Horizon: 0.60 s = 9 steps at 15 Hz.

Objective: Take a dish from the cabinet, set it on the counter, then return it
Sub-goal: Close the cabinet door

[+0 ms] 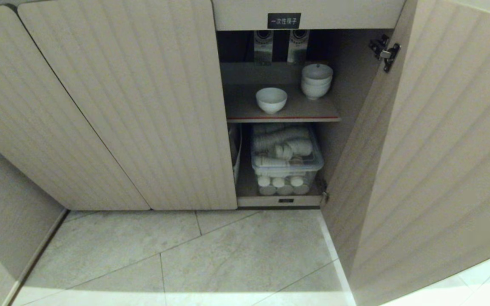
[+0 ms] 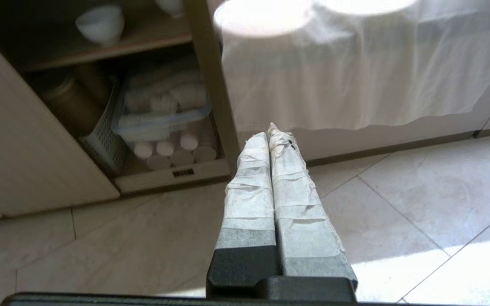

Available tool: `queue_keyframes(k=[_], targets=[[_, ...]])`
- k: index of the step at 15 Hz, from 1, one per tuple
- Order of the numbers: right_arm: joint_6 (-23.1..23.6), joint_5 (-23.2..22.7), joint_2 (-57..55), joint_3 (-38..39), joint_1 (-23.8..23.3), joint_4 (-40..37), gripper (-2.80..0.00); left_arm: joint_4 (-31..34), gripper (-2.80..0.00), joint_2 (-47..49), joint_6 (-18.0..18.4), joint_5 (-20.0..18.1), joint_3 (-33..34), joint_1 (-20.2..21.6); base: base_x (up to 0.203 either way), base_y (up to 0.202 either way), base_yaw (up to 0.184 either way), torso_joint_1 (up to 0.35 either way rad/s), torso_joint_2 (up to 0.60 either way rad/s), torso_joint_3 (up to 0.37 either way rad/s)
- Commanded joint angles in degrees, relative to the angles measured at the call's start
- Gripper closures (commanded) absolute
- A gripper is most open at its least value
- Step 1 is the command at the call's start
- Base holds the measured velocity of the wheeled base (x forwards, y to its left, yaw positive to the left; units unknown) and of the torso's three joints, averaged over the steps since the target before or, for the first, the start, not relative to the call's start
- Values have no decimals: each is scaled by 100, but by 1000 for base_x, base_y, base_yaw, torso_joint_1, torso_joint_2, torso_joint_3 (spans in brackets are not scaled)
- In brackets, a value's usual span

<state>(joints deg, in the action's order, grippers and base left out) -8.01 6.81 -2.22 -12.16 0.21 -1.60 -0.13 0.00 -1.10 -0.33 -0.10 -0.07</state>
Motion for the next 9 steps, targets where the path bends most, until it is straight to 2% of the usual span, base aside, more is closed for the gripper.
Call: queue_keyframes(k=[1,4,6,7,9], targets=[[-22,143,-590,-349,13,11,0,-4,0,0,-4,-3,1,-1,0,0,0,0,0,0],[-103,322,-1458,-689,166,276,0,-4,0,0,-4,-3,1,7,0,0,0,0,0,0],[-77,408,-1953,-862,530,640,0,-4,0,0,-4,-3,1,5,0,0,0,0,0,0],[32,477,-2101,-953,704,736,0,1,0,0,-4,2,1,4,0,0,0,0,0,0],[66,624,-2191,-1043,762,725,0,-4,0,0,-4,-1,1,4,0,0,0,0,0,0]])
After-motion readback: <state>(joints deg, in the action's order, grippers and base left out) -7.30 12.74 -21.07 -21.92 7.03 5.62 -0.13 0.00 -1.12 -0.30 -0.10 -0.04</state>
